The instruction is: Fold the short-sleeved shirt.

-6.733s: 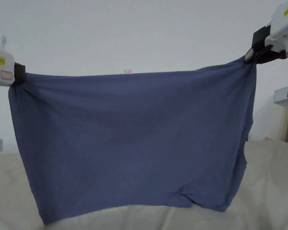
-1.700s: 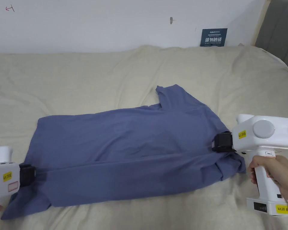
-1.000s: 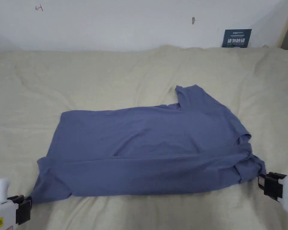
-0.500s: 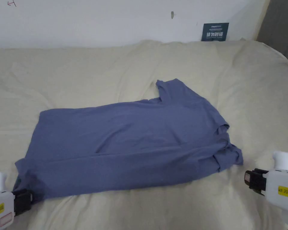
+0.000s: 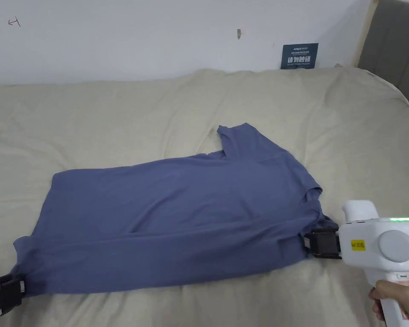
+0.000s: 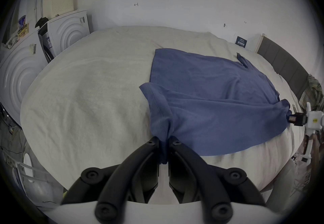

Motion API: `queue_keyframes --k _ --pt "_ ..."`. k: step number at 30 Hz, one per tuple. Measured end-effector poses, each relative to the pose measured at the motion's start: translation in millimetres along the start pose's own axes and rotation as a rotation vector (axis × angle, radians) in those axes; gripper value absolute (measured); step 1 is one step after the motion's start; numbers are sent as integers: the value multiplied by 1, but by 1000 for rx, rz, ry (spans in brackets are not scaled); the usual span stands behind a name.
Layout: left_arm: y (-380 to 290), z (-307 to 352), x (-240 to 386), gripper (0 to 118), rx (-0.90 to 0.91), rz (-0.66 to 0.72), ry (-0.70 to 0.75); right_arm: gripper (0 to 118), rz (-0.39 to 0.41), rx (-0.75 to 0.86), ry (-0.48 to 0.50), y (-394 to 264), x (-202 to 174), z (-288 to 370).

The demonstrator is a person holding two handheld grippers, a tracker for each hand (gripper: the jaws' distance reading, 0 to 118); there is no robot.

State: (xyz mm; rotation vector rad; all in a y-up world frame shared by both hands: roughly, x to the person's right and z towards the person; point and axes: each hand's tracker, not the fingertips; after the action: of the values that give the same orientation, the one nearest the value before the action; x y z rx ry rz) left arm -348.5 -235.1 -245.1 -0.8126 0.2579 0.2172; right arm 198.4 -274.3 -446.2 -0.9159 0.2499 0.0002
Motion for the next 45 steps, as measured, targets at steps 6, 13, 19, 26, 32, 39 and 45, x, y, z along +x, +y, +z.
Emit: queue_keyframes --k 6,13,19,26,32,39,45 --pt "-2 -3 7 9 -32 -49 14 11 -92 -11 36 1 3 4" --pt "-2 30 -4 9 -28 -17 -53 10 -143 39 98 0 5 61" --pt "-32 63 -10 9 -35 -58 -11 10 -82 29 54 -23 -1 119" --pt "-88 35 -15 69 -150 -50 40 65 -141 -114 13 -89 12 84" --pt "-66 61 -21 104 -24 40 -12 85 -127 11 -12 -76 25 112" --pt "-8 76 4 49 119 35 -107 2 -57 158 -64 -16 -1 139" --pt "26 41 26 0 121 -27 -91 0 -115 111 23 43 -9 100"
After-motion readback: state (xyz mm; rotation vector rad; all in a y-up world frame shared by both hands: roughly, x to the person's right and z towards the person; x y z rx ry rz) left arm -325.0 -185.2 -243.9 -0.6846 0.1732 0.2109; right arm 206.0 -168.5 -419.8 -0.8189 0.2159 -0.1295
